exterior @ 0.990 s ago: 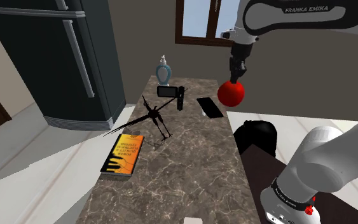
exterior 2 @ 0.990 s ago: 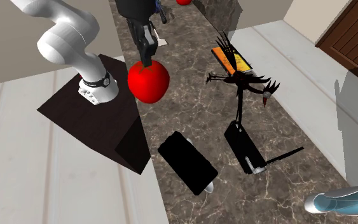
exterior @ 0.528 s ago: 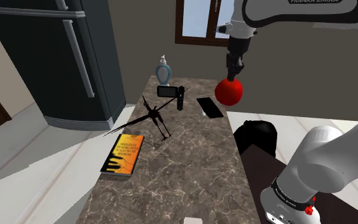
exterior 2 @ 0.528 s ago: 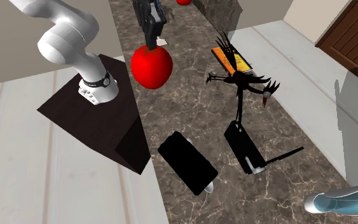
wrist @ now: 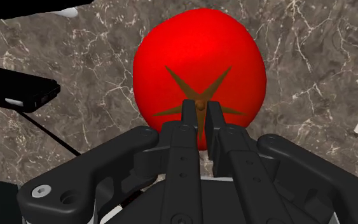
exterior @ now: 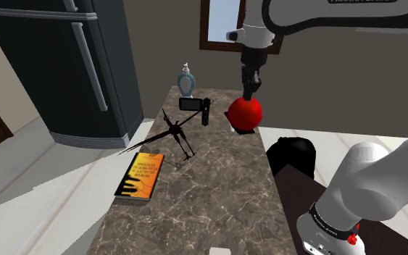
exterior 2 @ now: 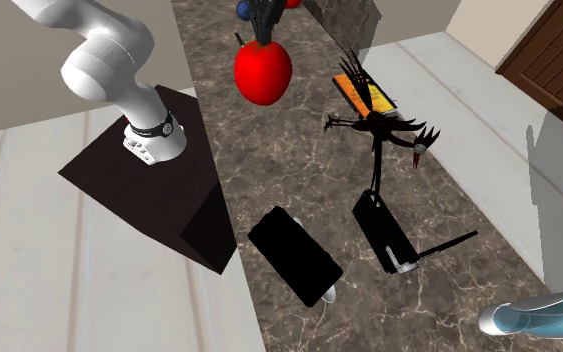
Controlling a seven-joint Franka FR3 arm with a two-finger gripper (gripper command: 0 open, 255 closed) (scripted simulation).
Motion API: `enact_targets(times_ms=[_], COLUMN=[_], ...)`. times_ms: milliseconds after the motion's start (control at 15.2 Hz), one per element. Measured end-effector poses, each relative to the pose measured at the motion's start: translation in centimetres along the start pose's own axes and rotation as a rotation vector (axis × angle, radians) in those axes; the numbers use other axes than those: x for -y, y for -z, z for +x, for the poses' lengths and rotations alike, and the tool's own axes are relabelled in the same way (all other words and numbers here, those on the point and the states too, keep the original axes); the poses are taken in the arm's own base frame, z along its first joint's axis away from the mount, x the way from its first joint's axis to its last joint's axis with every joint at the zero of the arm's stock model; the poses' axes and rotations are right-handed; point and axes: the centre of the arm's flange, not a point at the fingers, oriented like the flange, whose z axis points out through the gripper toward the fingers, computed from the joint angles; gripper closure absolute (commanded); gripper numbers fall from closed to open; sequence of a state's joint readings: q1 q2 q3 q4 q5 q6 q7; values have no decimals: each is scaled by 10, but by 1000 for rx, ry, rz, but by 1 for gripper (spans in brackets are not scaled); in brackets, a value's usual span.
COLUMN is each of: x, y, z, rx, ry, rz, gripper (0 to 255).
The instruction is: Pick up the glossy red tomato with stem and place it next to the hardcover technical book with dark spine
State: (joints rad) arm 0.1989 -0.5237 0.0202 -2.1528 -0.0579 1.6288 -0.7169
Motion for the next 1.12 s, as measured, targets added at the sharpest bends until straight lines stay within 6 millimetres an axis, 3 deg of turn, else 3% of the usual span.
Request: enact_targets(times_ms=[792, 1122], x=[114, 150], y=[12, 14], z=[117, 165], rx=[1, 0], ry=[0, 0], rz=[-1, 0], gripper=[255, 255])
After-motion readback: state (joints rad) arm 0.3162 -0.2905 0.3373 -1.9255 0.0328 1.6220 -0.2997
